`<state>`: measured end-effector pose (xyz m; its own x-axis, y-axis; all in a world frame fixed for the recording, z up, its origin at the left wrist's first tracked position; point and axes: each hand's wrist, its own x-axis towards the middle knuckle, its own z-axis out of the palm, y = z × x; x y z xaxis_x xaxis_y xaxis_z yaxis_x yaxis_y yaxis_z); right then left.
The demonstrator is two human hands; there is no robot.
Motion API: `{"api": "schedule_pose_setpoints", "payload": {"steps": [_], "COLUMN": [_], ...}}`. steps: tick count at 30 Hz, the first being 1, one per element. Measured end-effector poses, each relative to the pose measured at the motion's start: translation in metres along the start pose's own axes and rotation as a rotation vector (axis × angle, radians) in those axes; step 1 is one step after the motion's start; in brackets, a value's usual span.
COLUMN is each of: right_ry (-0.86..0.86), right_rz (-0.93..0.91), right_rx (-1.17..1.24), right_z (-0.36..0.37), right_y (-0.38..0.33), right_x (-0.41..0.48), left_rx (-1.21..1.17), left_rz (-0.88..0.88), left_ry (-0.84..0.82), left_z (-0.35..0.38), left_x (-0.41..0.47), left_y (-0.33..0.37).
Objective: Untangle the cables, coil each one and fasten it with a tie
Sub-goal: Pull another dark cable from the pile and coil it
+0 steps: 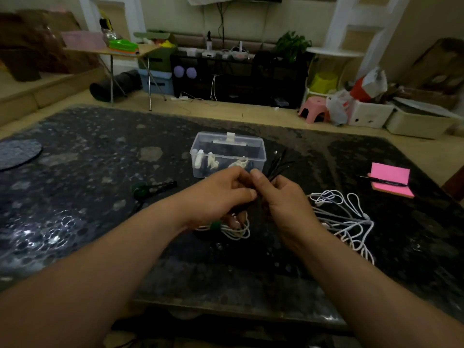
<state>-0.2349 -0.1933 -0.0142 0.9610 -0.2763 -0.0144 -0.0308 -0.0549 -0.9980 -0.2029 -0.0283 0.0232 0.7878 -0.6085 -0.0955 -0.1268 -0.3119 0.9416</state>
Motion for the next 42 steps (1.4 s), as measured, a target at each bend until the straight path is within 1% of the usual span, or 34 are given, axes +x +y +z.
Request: {"api": "schedule_pose_setpoints", "payload": {"steps": [2,3,5,7,11,13,15,17,19,20,24,26,28,30,32,34,36,39,42], "right_ry": [-0.008,-0.026,-0.070,-0.110,-0.103,-0.091,-0.093,-0.054,0.008,0.033,0.094,0.106,0.117,0.107,0.049,0.002,0.002,0.024,0.085], "right_rz": [0.089,0.123,0.171,0.189,0.207,0.193,0.147,0.056,-0.052,-0.099,-0.289,-0.340,-0.404,-0.431,-0.390,-0.352,-0.368,-0.391,-0.312], "right_rx": [0.058,0.122,0.223,0.264,0.326,0.224,-0.008,-0.235,-0.383,-0.454,-0.875,-0.962,-1.063,-1.169,-1.222,-1.185,-1.122,-1.081,-1.059], "right_z": [0.005,0.009,0.013,0.013,0.007,0.001,-0.002,-0.002,-0.001,-0.001,0.002,0.002,0.001,-0.002,-0.004,-0.007,-0.012,-0.029,-0.062], "right_y": [0.002,0.000,-0.003,-0.006,-0.003,0.002,0.008,0.014,0.018,0.021,0.040,0.047,0.049,0.048,0.046,0.044,0.036,0.016,-0.009], "right_x": [0.002,0.002,0.001,0.005,0.017,0.017,0.014,0.012,0.013,0.014,0.014,0.013,0.015,0.017,0.017,0.016,0.016,0.021,0.032], "left_rx": [0.263,0.346,0.375,0.386,0.481,0.536,0.611,0.709,0.783,0.805,0.879,0.941,1.011,1.093,1.164,1.211,1.205,1.121,0.960], "left_rz": [0.116,0.158,0.188,0.171,0.115,0.093,0.073,0.070,0.083,0.087,0.137,0.167,0.190,0.207,0.192,0.207,0.268,0.288,0.292], "left_ry": [0.039,0.051,0.054,0.056,0.084,0.076,0.071,0.075,0.064,0.055,0.002,0.033,0.098,0.142,0.168,0.223,0.301,0.380,0.392], "left_z": [-0.009,-0.013,-0.023,-0.038,-0.067,-0.075,-0.076,-0.076,-0.073,-0.072,-0.061,-0.054,-0.048,-0.041,-0.035,-0.030,-0.026,-0.020,-0.012], "left_x": [-0.001,-0.002,-0.003,-0.003,-0.004,-0.003,-0.002,0.001,0.003,0.003,0.005,0.008,0.011,0.015,0.018,0.020,0.021,0.025,0.031], "left_y": [-0.005,-0.008,-0.011,-0.011,-0.020,-0.029,-0.039,-0.049,-0.056,-0.059,-0.069,-0.076,-0.078,-0.078,-0.077,-0.072,-0.062,-0.045,-0.032]}}
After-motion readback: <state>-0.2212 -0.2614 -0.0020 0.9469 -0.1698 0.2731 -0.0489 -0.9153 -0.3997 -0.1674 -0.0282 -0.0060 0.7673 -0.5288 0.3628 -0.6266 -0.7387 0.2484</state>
